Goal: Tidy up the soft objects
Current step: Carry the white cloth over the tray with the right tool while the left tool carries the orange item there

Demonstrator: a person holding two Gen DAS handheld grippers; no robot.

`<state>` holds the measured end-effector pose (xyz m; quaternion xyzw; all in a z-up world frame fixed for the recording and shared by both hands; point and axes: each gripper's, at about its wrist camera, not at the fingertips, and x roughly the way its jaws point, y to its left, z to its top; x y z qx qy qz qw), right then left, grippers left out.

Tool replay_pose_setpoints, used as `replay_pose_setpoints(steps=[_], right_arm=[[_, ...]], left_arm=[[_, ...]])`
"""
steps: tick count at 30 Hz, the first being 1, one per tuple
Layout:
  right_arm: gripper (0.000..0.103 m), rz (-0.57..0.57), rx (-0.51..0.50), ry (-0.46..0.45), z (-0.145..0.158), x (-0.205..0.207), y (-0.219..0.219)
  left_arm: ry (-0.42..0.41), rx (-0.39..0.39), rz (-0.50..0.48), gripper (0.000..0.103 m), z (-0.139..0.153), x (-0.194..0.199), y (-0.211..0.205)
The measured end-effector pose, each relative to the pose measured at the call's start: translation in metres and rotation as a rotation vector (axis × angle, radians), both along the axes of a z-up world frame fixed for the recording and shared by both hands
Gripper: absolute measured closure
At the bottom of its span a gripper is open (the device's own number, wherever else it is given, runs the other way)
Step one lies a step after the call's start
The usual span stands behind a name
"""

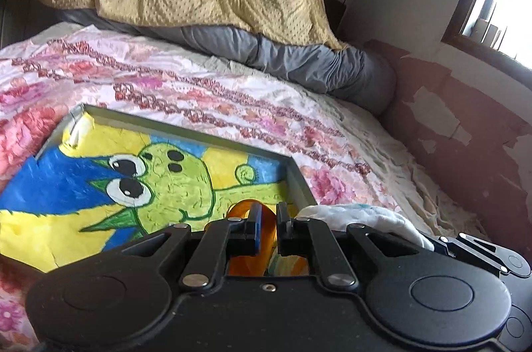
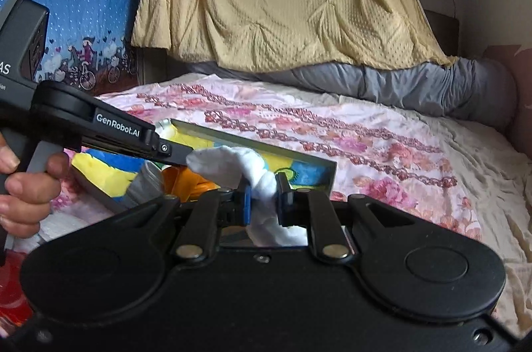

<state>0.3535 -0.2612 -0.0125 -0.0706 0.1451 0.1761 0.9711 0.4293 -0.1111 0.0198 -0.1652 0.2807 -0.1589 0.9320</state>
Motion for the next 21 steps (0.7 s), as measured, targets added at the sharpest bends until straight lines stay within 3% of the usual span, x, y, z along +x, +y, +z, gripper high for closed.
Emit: replay_pose_setpoints(steps=[18, 21], right_arm=[[0.089, -0.034, -0.005, 0.126, -0.008, 0.014, -0.020], [0.083, -0.040, 0.002, 0.130, -0.009, 0.017, -0.021]], left_arm=[[0.126, 0.093, -0.007, 0.092, -0.021, 0.013, -0.018], [0.124, 0.095, -0.006, 0.089, -0.020, 0.012, -0.020]])
